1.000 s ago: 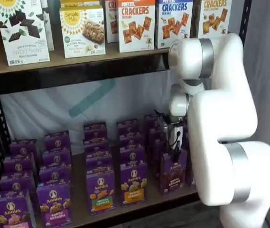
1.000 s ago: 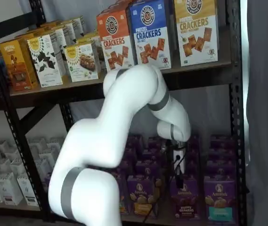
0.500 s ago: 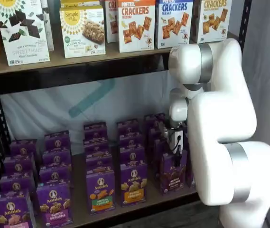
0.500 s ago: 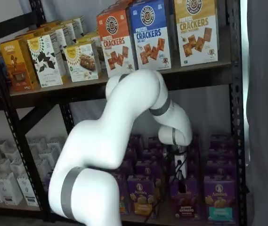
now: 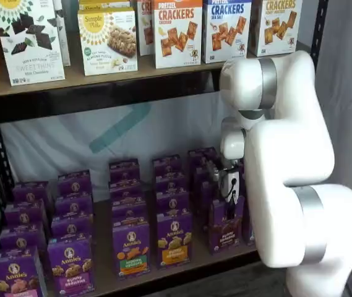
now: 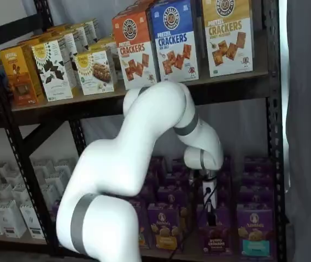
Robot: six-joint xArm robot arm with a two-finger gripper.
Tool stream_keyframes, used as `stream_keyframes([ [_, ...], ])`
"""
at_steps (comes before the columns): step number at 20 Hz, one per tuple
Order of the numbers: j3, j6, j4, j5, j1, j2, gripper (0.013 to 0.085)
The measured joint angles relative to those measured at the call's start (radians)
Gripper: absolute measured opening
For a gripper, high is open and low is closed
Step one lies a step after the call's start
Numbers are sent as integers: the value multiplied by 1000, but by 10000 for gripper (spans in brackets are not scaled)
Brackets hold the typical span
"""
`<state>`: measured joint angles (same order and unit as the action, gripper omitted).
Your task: Pick up the purple box with a brown patch in the center, on the bottom shelf, the fifth box from the left
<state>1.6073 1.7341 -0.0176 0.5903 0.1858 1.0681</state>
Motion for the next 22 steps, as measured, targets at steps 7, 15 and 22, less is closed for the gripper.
stream_keyframes([
  [7, -9, 9, 9, 0, 2, -16, 490],
  [15, -16, 8, 3, 15, 5, -31, 290],
  [22, -24, -2, -2, 7, 0, -32, 290],
])
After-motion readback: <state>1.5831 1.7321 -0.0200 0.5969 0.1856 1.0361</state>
